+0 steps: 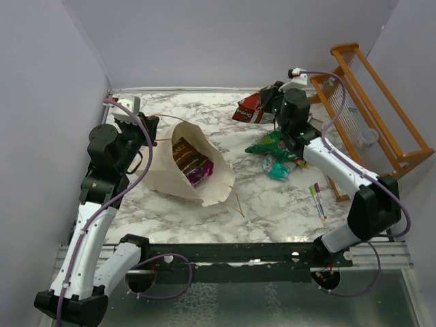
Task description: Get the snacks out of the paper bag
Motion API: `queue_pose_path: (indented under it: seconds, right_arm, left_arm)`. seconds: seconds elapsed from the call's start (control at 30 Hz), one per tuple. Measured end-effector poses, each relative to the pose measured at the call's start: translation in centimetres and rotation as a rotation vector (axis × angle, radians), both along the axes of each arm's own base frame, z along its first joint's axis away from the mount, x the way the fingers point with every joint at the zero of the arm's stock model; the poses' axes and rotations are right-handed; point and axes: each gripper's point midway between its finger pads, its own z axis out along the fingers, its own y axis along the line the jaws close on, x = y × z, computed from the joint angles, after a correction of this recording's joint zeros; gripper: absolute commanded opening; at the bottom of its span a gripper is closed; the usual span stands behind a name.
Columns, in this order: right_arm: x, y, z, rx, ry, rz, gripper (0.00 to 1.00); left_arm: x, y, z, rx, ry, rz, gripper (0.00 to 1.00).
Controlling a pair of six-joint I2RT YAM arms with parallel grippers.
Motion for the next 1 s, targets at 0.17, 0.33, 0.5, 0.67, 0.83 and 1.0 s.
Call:
queue_pose_path:
  seconds: [0.17,0.33,0.5,0.67,0.83,1.0]
  right_arm:
    - [3.6,0.4,-3.0,0.009,0.072,0.033,0.01]
    - [6.9,0.4,-4.4,0.017,0.113,0.093,0.01]
    - [7.9,-1.0,-7.8,0.010,0.191,0.117,0.01]
    - [4.7,-3.3,-13.8,-0.011,0.318,0.097,0.01]
    - [-0.6,-5.9,-18.7,0.006,0.434,0.048,0.01]
    - [-3.2,-8.0,-20.6,0.049,0.484,-0.026,0.02]
  left_arm:
    - [-0.1,-0.3,0.0,-0.009,0.004,-0.015,0.00]
    - [-0.2,-0.4,0.0,-0.016,0.006,-0.023,0.00]
    - [-0.2,-0.6,0.0,-0.019,0.008,-0.032,0.00]
    - [-0.3,-0.7,-0.6,-0.018,0.015,-0.040,0.00]
    - [-0.3,-0.8,-1.2,-0.022,0.026,-0.042,0.00]
    - [-0.4,-0.9,-1.8,-0.026,0.035,-0.047,0.00]
